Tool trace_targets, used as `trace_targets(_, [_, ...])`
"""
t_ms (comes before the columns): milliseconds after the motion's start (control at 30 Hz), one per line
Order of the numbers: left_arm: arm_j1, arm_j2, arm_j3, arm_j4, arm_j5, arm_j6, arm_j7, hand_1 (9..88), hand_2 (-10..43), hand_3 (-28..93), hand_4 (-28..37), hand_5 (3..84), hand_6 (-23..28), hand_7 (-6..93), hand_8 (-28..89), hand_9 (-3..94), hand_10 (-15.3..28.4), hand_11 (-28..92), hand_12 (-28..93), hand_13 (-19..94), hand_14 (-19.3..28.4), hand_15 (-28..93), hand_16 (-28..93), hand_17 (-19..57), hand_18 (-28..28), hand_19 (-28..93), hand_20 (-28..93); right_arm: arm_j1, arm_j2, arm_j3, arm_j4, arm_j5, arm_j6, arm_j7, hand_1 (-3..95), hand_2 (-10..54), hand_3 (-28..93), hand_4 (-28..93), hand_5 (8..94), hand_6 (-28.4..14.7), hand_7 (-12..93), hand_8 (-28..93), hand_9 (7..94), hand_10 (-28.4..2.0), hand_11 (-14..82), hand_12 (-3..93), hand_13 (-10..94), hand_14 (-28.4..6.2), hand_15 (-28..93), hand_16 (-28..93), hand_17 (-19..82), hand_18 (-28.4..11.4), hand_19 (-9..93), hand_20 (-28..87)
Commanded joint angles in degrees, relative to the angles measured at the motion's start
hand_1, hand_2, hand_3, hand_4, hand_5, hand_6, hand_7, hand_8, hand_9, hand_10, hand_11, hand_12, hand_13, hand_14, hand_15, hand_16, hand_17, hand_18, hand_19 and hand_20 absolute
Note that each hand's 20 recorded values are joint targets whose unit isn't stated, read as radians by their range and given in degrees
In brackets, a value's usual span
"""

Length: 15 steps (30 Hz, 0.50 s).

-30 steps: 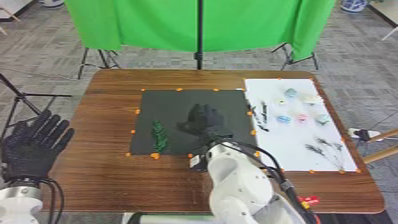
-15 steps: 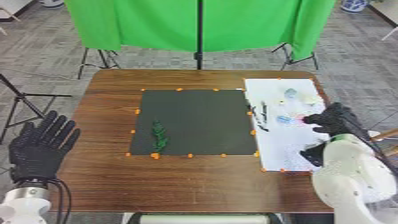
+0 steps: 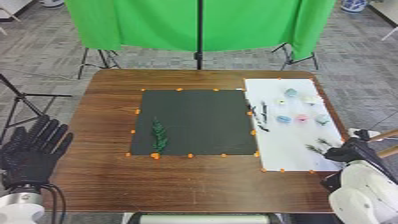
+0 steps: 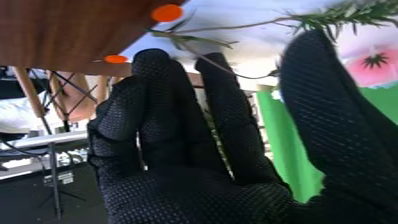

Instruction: Arrange flowers

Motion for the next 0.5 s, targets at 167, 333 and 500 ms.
trace_targets(167, [1.77,-0.78,1.84,-0.36,-1.19,2.07,-0.92,28.6,16.9,74,-28.3,47.4,8.4,17.6,-11,39.6,15.4,24,12,31,16.6,47,-7,-6.2,16.0,40,15,1.01,0.89,-2.98,0.67,-4.09,8.85,2.56,58.3,-9.5,70,-28,72.9,-3.0,37,10,76.9,-14.1,23.1,47.7,59,-15.9,70,42,42,-24.1,93,56])
trace_targets(333, [2.20,-0.76,1.94,-0.49,-1.28,2.09,-0.76,28.6,17.0,74,-28.3,47.5,8.5,17.3,-11,39.8,15.4,24,11,31,16.7,47,-7,-6.2,16.1,41,15,1.39,2.18,-4.19,-2.34,-3.71,10.59,1.65,58.8,-8.5,70,-28,71.6,-2.9,39,12,77.7,-12.5,35.8,51.5,64,-16.5,76,40,46,-23.4,93,61])
trace_targets(500, [2.29,-0.53,2.23,-0.56,-2.19,1.87,-0.79,28.6,17.1,74,-28.3,47.4,8.5,17.0,-11,39.8,15.4,24,11,31,16.7,47,-7,-6.2,16.2,41,15,3.32,3.02,-6.35,-6.36,4.39,16.01,1.66,56.6,-9.4,75,-28,71.4,-2.3,41,12,82.8,-11.5,41.5,44.7,73,-13.5,74,42,55,-21.1,93,66])
